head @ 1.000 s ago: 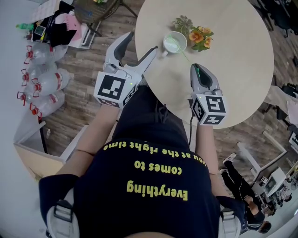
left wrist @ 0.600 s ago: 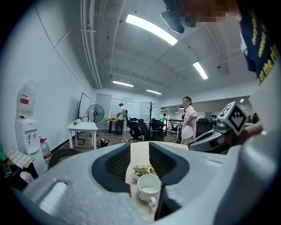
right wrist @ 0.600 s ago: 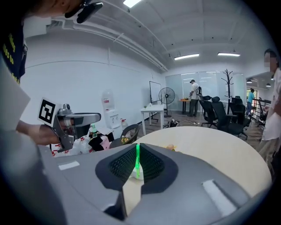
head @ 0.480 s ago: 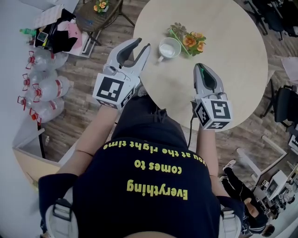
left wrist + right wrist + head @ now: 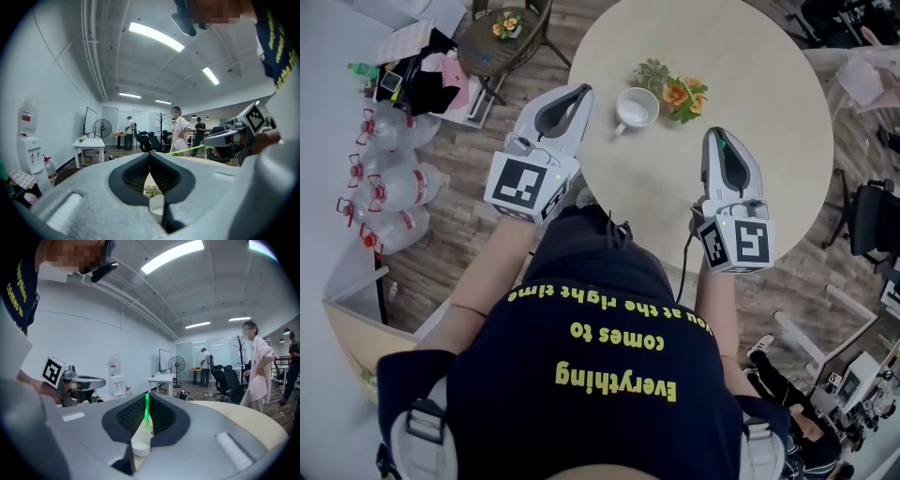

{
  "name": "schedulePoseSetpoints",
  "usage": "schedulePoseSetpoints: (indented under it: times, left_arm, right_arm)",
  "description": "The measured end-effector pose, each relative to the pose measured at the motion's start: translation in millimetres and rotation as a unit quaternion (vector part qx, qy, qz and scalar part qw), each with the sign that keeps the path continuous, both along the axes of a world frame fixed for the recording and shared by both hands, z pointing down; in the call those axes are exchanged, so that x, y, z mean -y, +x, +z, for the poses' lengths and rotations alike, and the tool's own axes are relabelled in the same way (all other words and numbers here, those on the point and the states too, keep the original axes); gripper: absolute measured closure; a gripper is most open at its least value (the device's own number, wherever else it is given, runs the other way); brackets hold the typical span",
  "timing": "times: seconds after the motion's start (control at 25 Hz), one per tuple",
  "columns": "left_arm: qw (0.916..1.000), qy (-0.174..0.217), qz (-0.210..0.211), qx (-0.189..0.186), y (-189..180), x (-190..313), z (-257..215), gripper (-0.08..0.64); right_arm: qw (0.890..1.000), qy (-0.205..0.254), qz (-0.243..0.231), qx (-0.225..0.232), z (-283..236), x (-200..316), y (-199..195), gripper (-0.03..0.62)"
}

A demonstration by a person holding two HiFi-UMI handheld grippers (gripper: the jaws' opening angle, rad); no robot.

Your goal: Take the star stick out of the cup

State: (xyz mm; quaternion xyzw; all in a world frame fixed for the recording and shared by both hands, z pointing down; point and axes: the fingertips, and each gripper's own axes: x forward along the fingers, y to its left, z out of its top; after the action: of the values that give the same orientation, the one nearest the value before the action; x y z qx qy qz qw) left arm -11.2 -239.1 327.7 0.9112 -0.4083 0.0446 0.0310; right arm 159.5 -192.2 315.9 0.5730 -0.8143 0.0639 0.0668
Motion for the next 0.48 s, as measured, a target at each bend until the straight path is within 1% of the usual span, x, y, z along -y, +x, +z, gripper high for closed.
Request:
schedulePoseSetpoints:
  times: [0.24,0.48]
  left_arm:
    - [1.0000,0.009,0.002,-0.002,3,0,-9,0.560]
    - [0.9999,0.012,0.008,-0.005,8,0,-13,0.560]
  right_arm:
    - [0.998,0.058,0.009,-0.003,-27,-5,6,0.563]
    - [0.996,0.092,0.014,-0.004,-41,-8,11,0.563]
